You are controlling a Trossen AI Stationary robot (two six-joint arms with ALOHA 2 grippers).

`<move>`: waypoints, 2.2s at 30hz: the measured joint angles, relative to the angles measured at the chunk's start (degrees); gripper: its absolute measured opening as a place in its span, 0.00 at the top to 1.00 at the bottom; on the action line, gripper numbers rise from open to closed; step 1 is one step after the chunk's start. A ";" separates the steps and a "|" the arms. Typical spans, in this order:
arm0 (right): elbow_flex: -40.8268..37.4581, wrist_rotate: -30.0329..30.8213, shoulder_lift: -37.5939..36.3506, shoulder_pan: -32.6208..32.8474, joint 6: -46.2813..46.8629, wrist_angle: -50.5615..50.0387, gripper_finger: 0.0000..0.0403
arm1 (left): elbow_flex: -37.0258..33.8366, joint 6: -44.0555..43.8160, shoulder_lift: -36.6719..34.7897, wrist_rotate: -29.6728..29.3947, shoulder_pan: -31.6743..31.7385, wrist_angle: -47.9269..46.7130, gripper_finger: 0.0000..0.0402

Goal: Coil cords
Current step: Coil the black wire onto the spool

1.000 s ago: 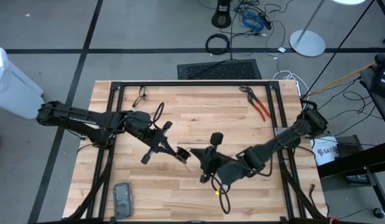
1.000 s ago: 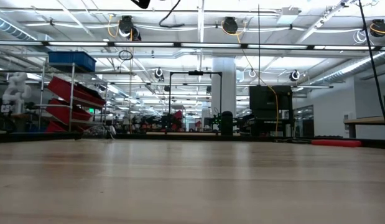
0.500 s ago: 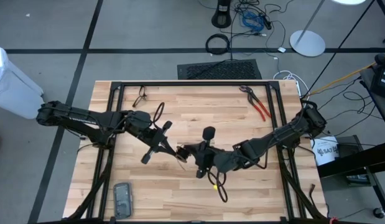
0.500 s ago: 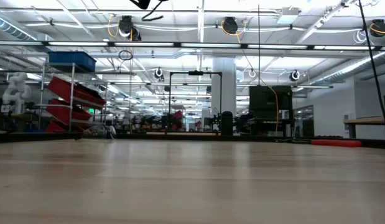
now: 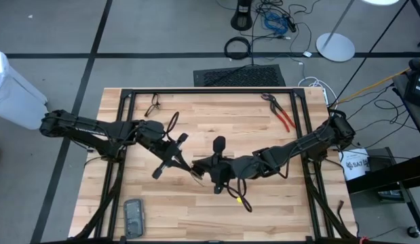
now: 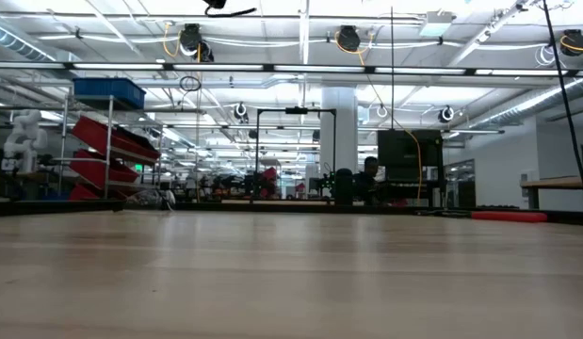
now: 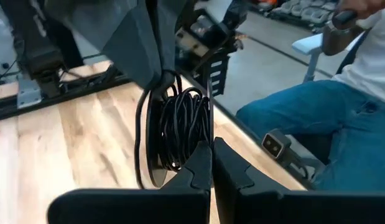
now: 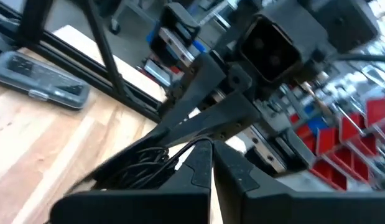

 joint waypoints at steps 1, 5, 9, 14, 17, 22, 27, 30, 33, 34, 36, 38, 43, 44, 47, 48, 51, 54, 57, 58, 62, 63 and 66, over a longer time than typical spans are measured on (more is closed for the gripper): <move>0.00 -1.11 0.00 -0.24 -0.76 0.17 1.00 | 0.00 0.13 0.00 0.70 0.02 0.49 1.00; 0.00 -8.89 0.00 -1.31 -1.40 0.64 1.00 | -0.04 1.38 0.45 2.97 -0.64 2.84 1.00; 0.00 -11.55 0.00 -1.73 -1.10 1.02 1.00 | -0.07 2.54 0.77 4.17 -1.29 3.34 1.00; 0.00 -11.73 0.00 -1.87 -2.54 1.93 1.00 | -0.07 3.01 0.83 4.33 -1.57 3.82 1.00; 0.00 -13.83 0.00 -2.53 -1.89 1.93 1.00 | -0.07 3.01 0.83 4.44 -1.60 3.84 1.00; 0.00 -19.32 0.00 -3.76 2.73 1.95 1.00 | -0.07 2.99 1.46 7.19 -1.60 4.92 1.00; 0.00 -23.27 0.00 -5.07 5.63 1.69 0.99 | -0.04 3.86 3.52 8.92 -1.71 8.29 1.00; 0.00 -24.71 0.00 -5.78 7.73 1.13 0.98 | -0.04 4.45 5.25 10.07 -1.67 10.02 1.00; 0.00 -26.61 0.00 -6.67 10.20 1.02 0.95 | -0.04 4.46 6.43 11.07 -1.71 11.34 1.00; 0.00 -27.19 0.00 -6.97 11.01 1.08 0.94 | -0.04 4.52 6.72 11.16 -1.73 11.54 1.00; 0.00 -28.64 0.00 -7.44 12.65 1.08 0.92 | -0.04 5.25 7.10 11.31 -1.73 12.29 1.00; 0.00 -29.81 0.00 -7.87 14.48 0.71 0.90 | -0.04 5.75 7.10 11.33 -1.73 12.49 1.00; 0.00 -30.76 0.00 -8.20 17.58 -0.98 0.84 | -0.04 5.87 7.10 11.33 -1.73 13.30 1.00; 0.00 -30.78 0.00 -8.20 18.18 -1.19 0.83 | -0.04 5.87 7.10 11.33 -1.73 13.74 1.00; 0.02 -30.86 0.00 -8.18 20.09 -2.05 0.80 | -0.04 5.87 7.08 11.33 -1.73 14.51 1.00; 0.02 -30.91 0.00 -8.18 20.44 -2.70 0.79 | -0.04 5.87 7.08 11.32 -1.73 14.67 1.00; 0.02 -30.71 0.00 -8.15 21.73 -5.29 0.77 | -0.04 5.85 7.08 11.31 -1.73 15.69 1.00; 0.02 -30.38 0.00 -8.17 23.54 -7.15 0.76 | -0.04 5.85 7.08 11.31 -1.73 15.72 1.00; 0.02 -27.42 0.00 -8.12 24.44 -8.16 0.76 | -0.04 5.83 7.08 11.46 -1.82 15.94 1.00; 0.02 -26.39 0.00 -8.11 24.60 -8.63 0.76 | -0.04 5.84 7.08 11.55 -1.94 16.33 1.00; -1.43 -25.86 -0.02 -8.75 26.70 -9.13 0.76 | -0.04 5.83 7.08 12.19 -2.73 18.75 1.00; -2.02 -25.86 -0.02 -8.89 27.17 -9.38 0.76 | -0.04 5.88 6.95 12.81 -2.93 19.17 1.00; -4.23 -25.87 -0.02 -9.27 28.75 -9.57 0.76 | -0.04 6.81 6.69 14.38 -3.44 20.23 1.00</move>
